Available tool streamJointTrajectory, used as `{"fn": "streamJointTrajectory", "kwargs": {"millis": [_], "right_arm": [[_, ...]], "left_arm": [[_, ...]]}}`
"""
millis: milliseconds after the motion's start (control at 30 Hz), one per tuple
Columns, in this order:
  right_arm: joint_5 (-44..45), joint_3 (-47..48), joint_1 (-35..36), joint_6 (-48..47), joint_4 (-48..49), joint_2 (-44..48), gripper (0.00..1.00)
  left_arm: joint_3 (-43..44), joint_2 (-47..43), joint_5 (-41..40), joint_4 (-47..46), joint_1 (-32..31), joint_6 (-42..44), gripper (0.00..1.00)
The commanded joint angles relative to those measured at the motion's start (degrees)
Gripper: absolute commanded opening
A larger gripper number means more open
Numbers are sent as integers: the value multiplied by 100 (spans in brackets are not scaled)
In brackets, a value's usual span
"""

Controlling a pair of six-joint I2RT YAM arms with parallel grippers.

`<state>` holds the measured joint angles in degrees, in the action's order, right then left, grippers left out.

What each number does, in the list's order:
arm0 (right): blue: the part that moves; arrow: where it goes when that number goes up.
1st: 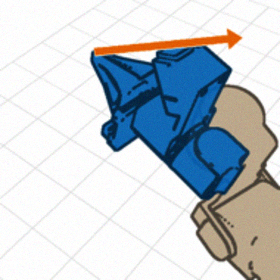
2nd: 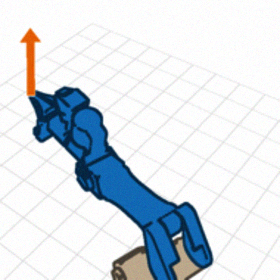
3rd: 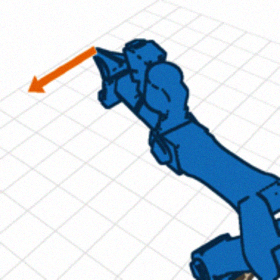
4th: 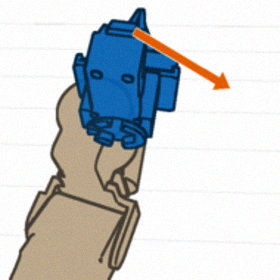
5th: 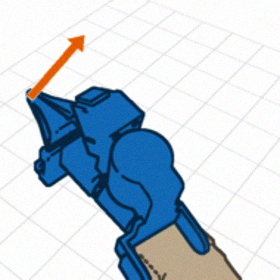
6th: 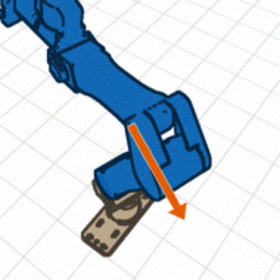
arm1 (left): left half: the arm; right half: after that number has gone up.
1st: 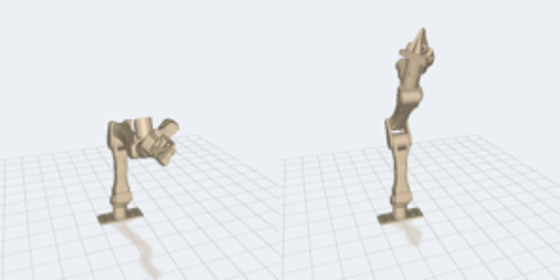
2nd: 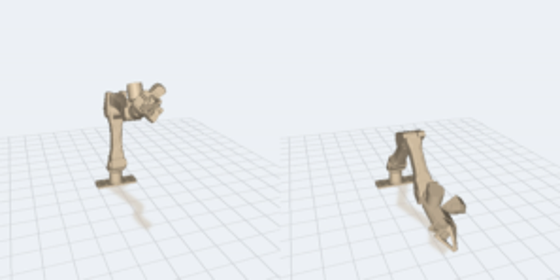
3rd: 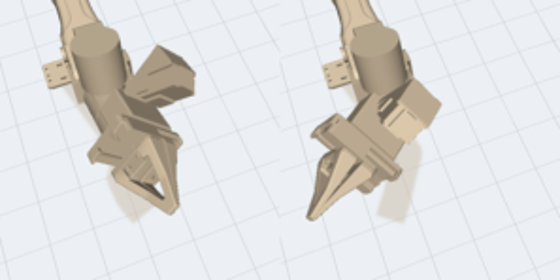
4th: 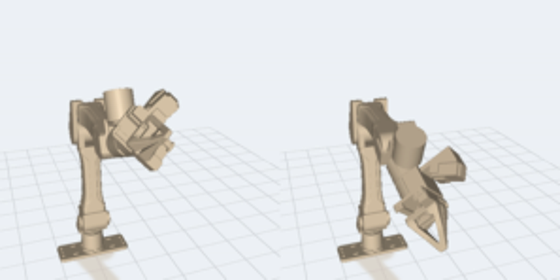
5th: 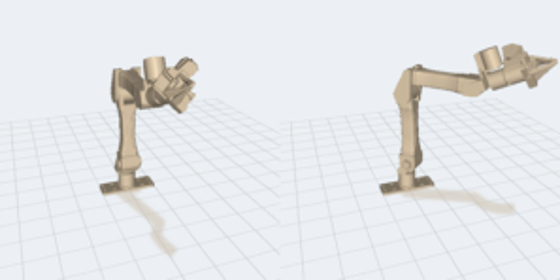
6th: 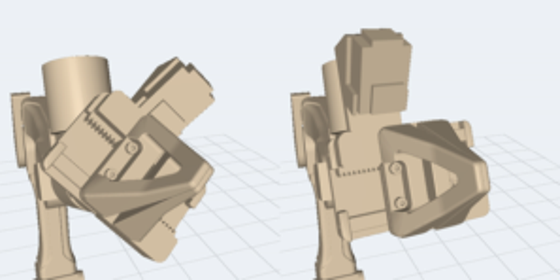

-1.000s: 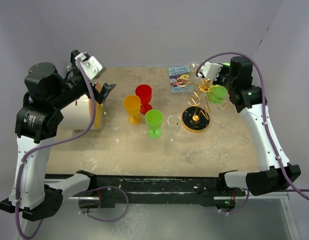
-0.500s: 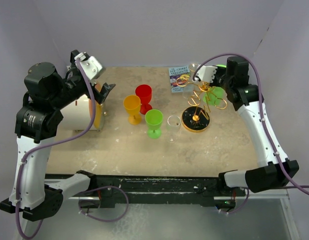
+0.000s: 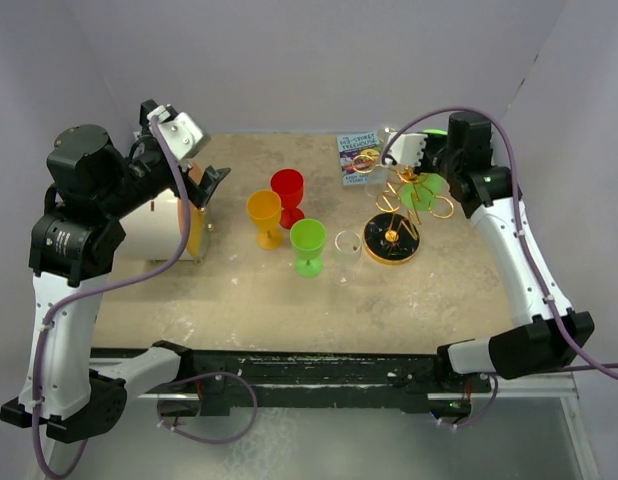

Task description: Place the wine glass upside down on the wine glass rack

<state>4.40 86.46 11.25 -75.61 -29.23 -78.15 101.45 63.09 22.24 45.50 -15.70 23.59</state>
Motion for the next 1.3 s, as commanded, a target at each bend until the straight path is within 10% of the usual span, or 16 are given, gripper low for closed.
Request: {"fn": "streamJointTrajectory", "kwargs": {"millis": [0,1267], "right_arm": [[-148,193,23,-344,284,-7,0],[227,296,11,224,742,-157,3]], "left_arm": [[129,-69,129,-172,65,-14,99],[88,-128,368,-173,173,-135,99]]}}
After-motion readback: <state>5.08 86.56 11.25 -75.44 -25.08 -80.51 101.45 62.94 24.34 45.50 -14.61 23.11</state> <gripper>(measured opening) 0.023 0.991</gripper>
